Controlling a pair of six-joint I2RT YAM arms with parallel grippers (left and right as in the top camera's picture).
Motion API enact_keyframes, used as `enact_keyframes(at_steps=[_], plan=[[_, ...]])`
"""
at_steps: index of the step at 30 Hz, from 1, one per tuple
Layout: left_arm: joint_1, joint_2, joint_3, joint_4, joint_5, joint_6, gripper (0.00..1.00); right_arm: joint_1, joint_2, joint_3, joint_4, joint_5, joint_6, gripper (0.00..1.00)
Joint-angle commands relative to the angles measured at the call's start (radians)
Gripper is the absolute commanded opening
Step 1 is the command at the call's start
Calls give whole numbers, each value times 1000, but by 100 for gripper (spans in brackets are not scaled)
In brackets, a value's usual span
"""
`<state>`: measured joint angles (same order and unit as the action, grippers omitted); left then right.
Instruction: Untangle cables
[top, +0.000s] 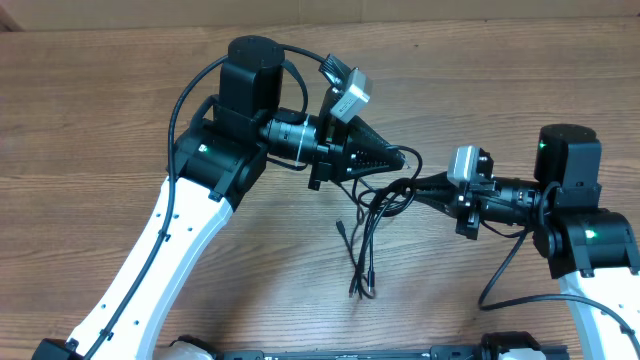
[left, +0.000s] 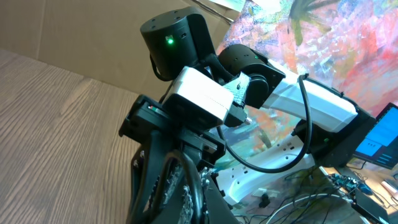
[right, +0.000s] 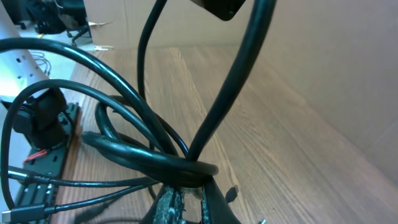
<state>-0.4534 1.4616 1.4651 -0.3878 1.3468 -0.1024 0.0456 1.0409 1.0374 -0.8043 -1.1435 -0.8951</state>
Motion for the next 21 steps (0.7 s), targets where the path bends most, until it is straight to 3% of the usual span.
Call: enact_keyframes(at_steps=[1,2,3,5,6,11,16,18,21], plan=[[4,-24,18,3,-6,-10,11,-1,-5,2,-19,-34,2,4],[7,-24,18,-1,-8,-10,26,-2,-5,2,-25,-17,13,4],[15,-24,18,-5,-6,-10,69,-2,-5,2,-32,31,53,4],[27,-24,18,-5,8,-10,95,-2,-5,2,-32,111,135,4],[33,-24,18,-5,10,-10,100,-2,-5,2,-32,159,187,4],[43,-24,18,-12,6,48,100,-2,-5,2,-39,398,431,4],[40,-24,18,-112,-34,186,100,-2,-5,2,-48,454,500,4],[40,-24,18,-234,-131,261,100,-2,-5,2,-56,455,499,4],[40,-24,18,-435,-394,309,100,-2,-5,2,-78,455,500,4]])
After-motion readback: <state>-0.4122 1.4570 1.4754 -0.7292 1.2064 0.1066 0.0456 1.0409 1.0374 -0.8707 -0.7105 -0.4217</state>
